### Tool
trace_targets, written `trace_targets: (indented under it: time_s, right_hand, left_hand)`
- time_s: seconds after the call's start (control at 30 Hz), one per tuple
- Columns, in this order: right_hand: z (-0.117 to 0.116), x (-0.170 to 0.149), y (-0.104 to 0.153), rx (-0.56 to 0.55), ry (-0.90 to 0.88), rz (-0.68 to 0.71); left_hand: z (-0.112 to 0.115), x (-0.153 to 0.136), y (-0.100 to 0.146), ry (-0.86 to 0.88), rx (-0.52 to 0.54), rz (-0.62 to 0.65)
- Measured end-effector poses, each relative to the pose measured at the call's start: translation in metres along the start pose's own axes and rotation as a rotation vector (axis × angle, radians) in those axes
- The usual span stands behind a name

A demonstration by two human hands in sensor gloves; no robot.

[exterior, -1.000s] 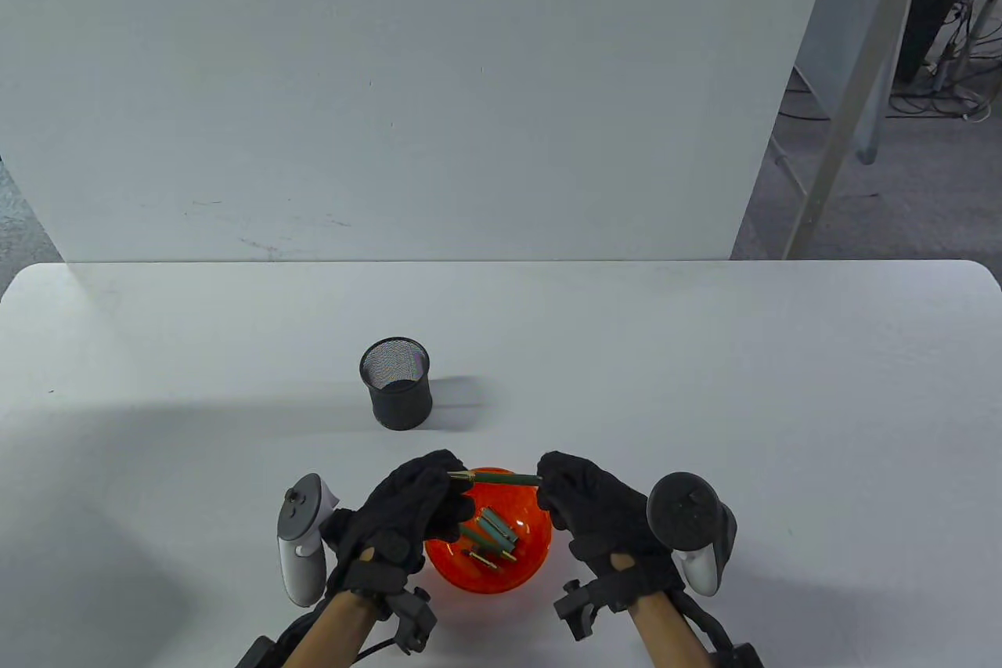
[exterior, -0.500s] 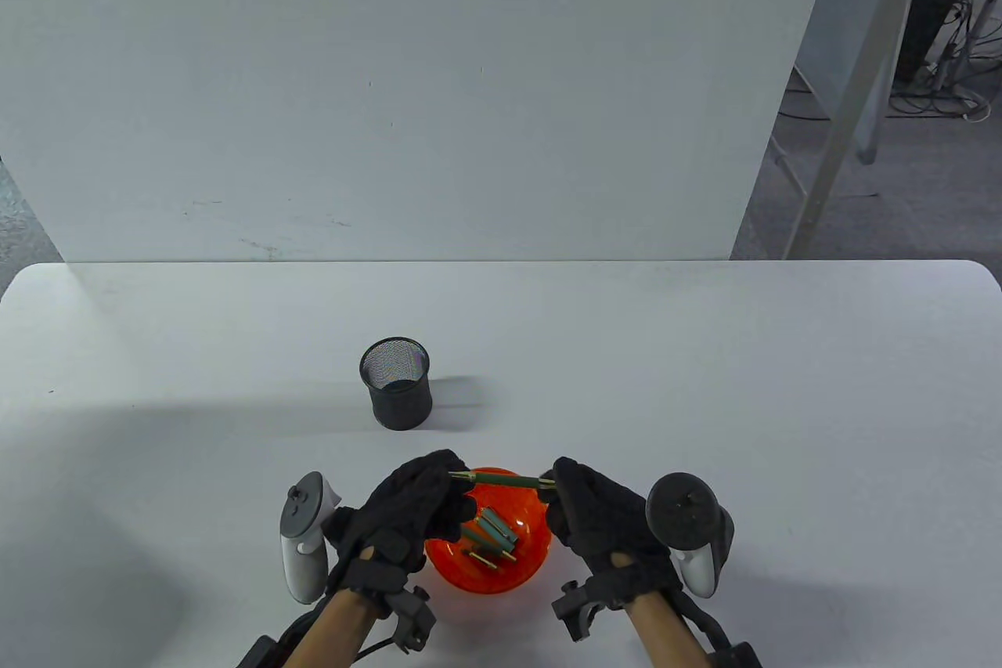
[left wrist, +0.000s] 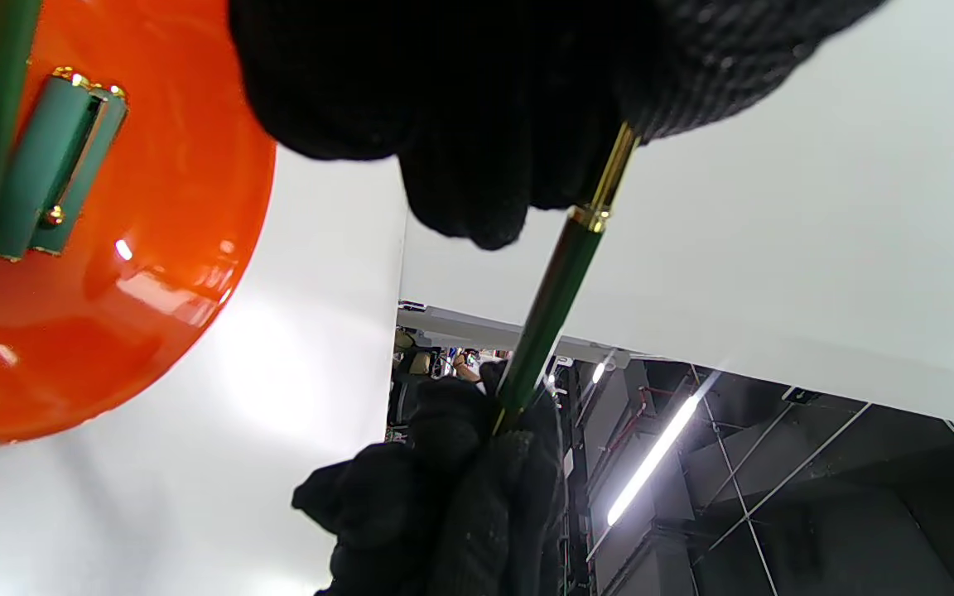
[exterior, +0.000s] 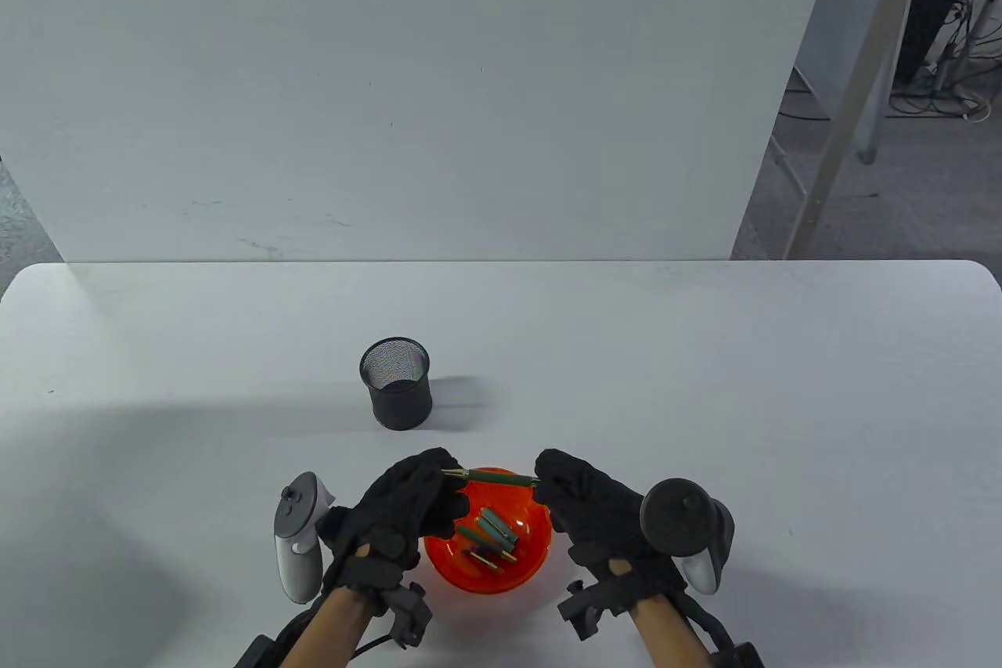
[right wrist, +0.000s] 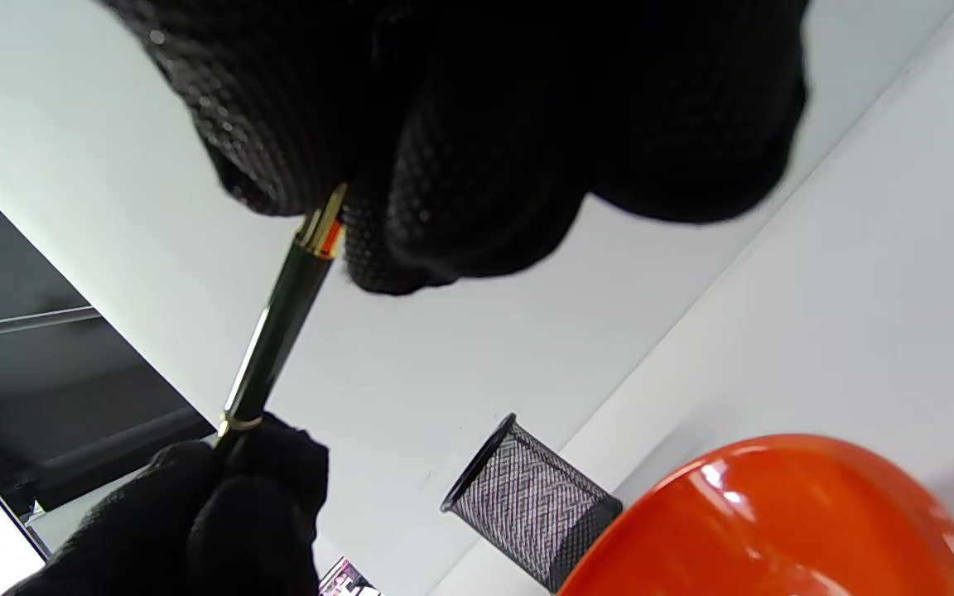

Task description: Assemble fountain pens from components

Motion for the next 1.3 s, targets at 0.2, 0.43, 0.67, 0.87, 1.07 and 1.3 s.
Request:
trace_targets:
  time_s: [0.2, 0.43, 0.67, 0.87, 1.07, 1.3]
  right_hand:
    - [0.000, -0.010, 0.001, -0.024, -0.043, -0.066]
    - [0.004, -0.013, 0.001, -0.069, -0.039, -0.101]
    - [0.005, -0.014, 0.003, -0.055, -0.107, -0.113]
    - [-0.003, -0.007, 0.001, 0.059, -0.107, -0.048]
    - [-0.007, 0.008, 0.001, 0.036, -0.007, 0.033]
    - [-0.004, 0.005, 0.001, 0.003, -0.018, 0.009]
  left_hand:
    - [0.009, 0.004, 0.000, -0.019, -0.038, 0.021]
    - [0.010, 0.001, -0.001, -0.015, -0.047, 0.016]
    - [0.006, 0.003, -0.001, 0.000, -0.015, 0.021]
    - [-0.004, -0.003, -0.001, 0.002, 0.025, -0.002]
    - [0.001, 0.000, 0.000, 0.017, -0.004, 0.010]
    - [0.008, 0.003, -0.001, 0.004, -0.030, 0.015]
Point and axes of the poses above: the tracker on the back of each hand, its own x axis roughly to the thumb side, its own y axis roughly from the fingertips to the wrist, z = x × y, the point moved 5 cm from there along -y, roughly from the wrist to the fingertips, and after that the axes turned 14 degrees about -y, right-handed, at the moved point
